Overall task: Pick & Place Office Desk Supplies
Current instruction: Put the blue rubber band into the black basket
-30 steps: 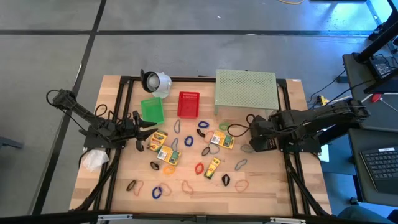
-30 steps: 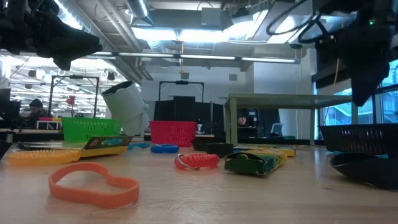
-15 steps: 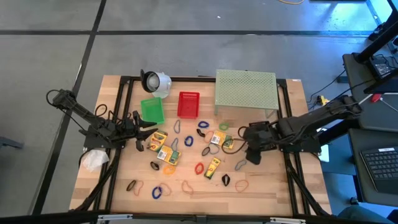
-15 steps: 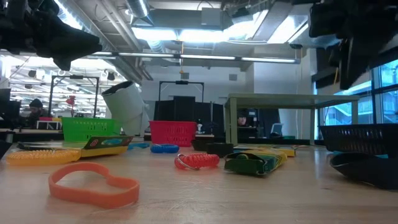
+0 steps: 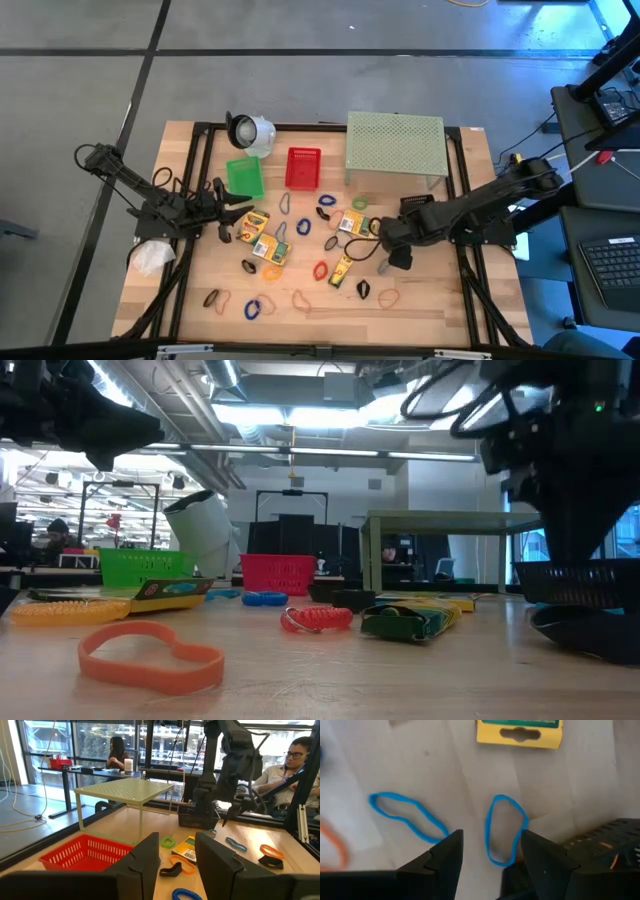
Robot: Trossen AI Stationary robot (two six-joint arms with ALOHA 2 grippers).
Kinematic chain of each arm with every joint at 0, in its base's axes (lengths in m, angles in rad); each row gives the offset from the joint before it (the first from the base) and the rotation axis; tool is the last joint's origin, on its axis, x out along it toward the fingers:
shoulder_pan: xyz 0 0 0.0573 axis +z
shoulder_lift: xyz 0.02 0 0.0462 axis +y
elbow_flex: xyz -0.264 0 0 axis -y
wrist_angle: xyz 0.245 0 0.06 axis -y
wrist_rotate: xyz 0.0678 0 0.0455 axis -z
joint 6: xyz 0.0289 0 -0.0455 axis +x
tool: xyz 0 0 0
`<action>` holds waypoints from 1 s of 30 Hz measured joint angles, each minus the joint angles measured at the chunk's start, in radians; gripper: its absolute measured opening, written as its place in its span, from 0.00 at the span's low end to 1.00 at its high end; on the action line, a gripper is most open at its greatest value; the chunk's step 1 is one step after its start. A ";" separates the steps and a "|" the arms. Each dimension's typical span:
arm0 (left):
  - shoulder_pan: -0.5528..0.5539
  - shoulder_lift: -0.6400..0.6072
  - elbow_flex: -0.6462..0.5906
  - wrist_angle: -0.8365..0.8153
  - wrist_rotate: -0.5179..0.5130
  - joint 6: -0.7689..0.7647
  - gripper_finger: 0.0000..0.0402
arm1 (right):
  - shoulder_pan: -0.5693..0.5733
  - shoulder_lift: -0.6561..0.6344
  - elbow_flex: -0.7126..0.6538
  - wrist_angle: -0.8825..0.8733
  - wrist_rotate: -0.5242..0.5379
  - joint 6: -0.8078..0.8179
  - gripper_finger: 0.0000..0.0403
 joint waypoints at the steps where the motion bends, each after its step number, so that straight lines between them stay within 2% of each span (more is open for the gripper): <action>1: 0.000 0.000 0.000 0.009 0.000 0.007 0.30 | -0.005 0.013 0.000 0.000 0.000 -0.015 0.50; 10: 0.000 0.000 0.000 0.030 0.000 0.026 0.30 | -0.058 0.061 0.000 0.035 -0.003 -0.114 0.50; 16: 0.000 0.000 0.000 0.030 0.002 0.019 0.31 | -0.096 0.065 0.000 0.041 -0.044 -0.152 0.50; 30: 0.000 0.000 0.000 0.029 0.004 0.002 0.42 | -0.131 0.138 0.000 0.072 -0.072 -0.209 0.50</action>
